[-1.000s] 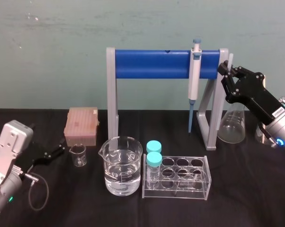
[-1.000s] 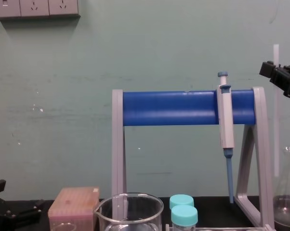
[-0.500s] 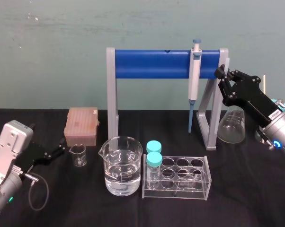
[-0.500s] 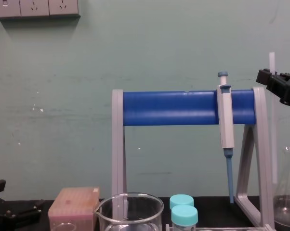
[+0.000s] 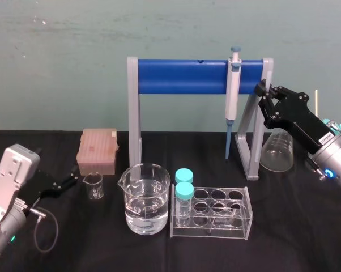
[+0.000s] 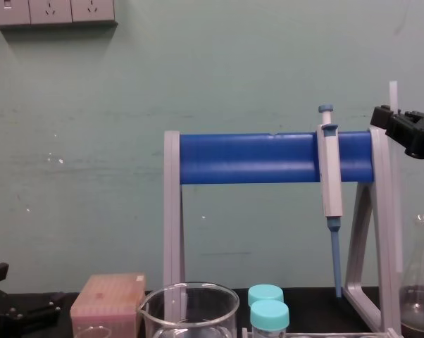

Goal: Pick up the stirring rod with one hand, then place it down.

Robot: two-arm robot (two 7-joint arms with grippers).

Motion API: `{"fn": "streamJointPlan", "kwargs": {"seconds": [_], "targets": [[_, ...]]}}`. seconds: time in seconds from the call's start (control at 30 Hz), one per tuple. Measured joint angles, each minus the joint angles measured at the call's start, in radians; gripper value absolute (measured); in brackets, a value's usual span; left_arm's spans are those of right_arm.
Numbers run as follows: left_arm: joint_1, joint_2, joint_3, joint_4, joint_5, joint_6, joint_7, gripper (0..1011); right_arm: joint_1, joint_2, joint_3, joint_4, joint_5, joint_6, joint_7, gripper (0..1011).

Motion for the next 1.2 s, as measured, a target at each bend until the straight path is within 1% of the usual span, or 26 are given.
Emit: {"fn": "streamJointPlan", "kwargs": {"seconds": [1.2], "targets": [[0.000, 0.000, 0.000, 0.000, 0.000, 0.000, 0.000, 1000, 0.001, 0.001, -0.002, 0.003, 0.005, 0.004, 0.006, 71]]}}
